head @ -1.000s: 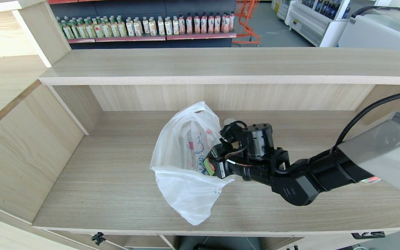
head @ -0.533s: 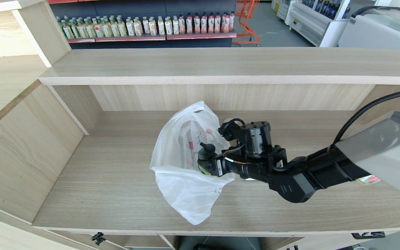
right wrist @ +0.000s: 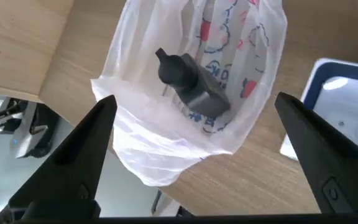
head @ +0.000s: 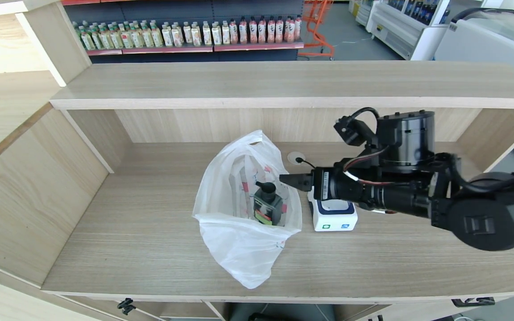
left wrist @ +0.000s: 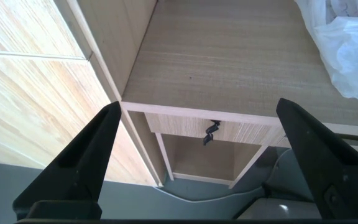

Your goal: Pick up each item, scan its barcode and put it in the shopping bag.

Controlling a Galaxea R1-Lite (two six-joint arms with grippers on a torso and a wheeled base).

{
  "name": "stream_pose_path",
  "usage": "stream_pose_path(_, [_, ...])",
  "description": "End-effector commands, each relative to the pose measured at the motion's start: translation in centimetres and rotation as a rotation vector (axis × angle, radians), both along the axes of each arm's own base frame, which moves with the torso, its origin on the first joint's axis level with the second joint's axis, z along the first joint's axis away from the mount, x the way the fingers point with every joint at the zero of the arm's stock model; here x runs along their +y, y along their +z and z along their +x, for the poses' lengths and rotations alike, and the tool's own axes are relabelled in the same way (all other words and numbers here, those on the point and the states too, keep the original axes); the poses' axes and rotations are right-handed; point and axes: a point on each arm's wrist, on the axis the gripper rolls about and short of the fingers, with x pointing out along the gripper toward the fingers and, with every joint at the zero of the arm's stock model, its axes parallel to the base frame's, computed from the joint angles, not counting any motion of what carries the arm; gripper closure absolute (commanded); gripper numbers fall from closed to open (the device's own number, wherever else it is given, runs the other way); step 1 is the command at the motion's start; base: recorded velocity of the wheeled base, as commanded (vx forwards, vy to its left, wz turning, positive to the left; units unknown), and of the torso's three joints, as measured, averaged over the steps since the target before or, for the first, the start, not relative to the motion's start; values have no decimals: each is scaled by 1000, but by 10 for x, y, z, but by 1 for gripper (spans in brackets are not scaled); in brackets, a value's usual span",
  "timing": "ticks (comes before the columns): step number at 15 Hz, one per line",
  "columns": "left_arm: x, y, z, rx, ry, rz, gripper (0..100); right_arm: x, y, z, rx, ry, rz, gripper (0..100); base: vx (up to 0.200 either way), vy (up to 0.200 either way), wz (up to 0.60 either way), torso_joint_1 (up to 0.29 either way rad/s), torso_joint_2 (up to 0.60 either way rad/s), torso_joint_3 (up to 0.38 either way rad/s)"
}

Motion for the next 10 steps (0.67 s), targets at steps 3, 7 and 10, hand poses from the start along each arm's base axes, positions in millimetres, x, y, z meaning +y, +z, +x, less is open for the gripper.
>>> stream_pose_path(3, [0, 0, 0, 0, 0, 0, 0, -82, 43, -88, 2, -207, -116, 0, 0, 0, 0, 0, 0, 0])
stream_pose_path(7, [0, 0, 0, 0, 0, 0, 0, -105, 38, -109, -76, -288, -201, 0, 0, 0, 0, 0, 0, 0])
stream_pose_path(10, [0, 0, 0, 0, 0, 0, 0, -109, 41, -116, -95, -290, -187, 0, 0, 0, 0, 0, 0, 0])
